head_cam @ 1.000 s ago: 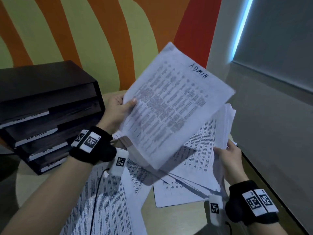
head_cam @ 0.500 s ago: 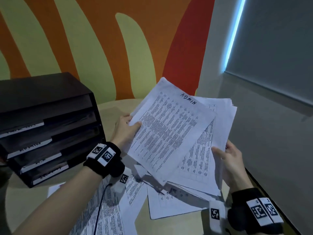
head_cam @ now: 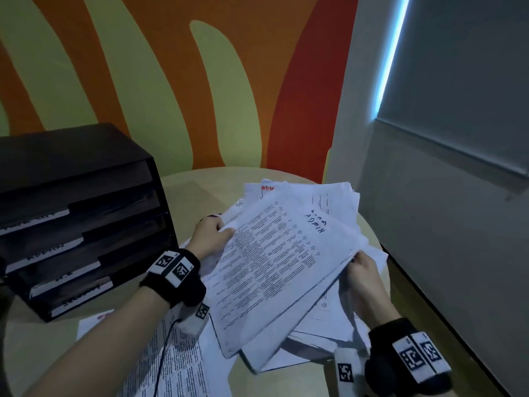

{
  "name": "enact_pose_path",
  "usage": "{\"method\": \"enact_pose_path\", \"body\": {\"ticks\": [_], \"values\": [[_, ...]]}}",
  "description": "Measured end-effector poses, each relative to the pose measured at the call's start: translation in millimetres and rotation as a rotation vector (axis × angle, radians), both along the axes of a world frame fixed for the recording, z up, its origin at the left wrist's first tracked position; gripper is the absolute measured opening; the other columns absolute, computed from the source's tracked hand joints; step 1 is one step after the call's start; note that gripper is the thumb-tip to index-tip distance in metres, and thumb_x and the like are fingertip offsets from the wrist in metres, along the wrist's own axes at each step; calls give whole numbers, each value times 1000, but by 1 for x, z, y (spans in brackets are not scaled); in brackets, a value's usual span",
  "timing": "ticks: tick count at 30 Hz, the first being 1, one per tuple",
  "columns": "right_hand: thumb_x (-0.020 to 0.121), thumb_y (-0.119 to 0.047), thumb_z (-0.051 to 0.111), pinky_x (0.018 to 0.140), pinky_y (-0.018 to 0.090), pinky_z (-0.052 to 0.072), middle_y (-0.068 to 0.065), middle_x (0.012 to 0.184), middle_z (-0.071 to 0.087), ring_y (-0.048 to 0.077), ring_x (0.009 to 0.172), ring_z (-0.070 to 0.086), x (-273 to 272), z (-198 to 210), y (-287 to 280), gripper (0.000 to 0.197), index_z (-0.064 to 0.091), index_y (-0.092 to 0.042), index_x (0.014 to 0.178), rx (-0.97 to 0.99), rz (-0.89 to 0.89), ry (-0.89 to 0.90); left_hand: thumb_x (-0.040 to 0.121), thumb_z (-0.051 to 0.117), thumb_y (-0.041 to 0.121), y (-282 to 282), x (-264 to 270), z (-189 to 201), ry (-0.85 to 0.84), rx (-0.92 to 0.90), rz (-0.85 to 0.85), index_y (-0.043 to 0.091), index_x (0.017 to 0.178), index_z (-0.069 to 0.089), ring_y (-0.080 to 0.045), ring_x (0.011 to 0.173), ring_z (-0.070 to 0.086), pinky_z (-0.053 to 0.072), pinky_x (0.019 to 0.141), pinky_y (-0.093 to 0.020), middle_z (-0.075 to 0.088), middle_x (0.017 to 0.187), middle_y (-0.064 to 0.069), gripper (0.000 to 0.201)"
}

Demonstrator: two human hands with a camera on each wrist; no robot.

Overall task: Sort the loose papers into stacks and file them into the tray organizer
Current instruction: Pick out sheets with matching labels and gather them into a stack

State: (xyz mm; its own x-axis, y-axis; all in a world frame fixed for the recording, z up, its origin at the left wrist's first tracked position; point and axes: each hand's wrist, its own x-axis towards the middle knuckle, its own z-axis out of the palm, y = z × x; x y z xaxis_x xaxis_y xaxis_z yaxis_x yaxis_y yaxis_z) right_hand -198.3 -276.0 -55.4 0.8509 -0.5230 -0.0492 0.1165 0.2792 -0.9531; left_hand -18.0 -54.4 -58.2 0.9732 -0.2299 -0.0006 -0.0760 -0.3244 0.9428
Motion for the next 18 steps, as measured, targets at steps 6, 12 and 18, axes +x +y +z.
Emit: {"method": "enact_pose_path", "body": {"ticks": [6,12,18], "values": [[106,-17,36,111,37,35,13,143,49,29,127,52,13,-29,11,33,53,-5,131,73,-25,197,99,51,9,3,-4,-29,253,214,-24,15,66,34,-9,27,18,18,39,-18,23,49,-1,38],[79,-1,69,62,28,36,14,82,54,16,56,49,17,-49,15,48,49,-8,122,12,165,384,87,73,21,-1,-6,-27,381,273,-148,3,143,33,-18,94,56,45,68,-23,54,131,-17,71],[87,13,52,73,43,58,7,91,73,28,81,70,0,-7,12,36,61,-14,109,-255,119,213,84,73,9,11,-9,-7,466,-131,-281,-6,113,60,-16,82,70,58,69,-22,66,108,-18,35]]}}
